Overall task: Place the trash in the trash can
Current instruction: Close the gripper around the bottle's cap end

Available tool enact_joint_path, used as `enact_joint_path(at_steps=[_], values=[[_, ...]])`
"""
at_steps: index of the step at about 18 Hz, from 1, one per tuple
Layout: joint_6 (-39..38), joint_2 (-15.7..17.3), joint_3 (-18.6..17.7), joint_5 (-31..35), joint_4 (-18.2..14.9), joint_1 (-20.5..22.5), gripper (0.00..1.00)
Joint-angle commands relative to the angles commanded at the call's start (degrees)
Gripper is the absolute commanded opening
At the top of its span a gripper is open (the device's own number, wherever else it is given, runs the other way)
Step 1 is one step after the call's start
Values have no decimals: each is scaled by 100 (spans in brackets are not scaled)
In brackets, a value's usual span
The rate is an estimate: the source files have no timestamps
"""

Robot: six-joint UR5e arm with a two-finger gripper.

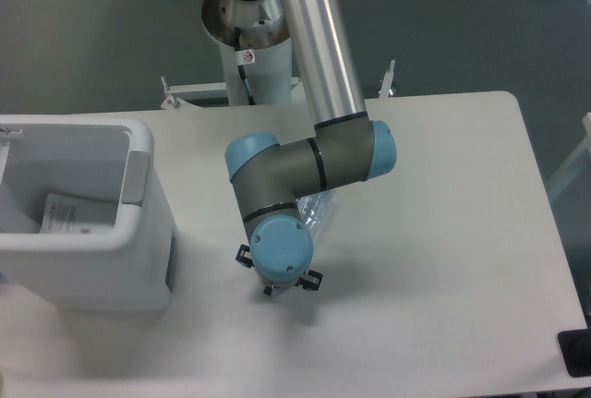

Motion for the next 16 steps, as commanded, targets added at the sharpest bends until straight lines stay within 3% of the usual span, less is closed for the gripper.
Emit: enact_joint_path(at_steps=[8,16], values=[[0,940,140,-834,720,386,26],[-17,1609,685,-2951,827,1168,26]])
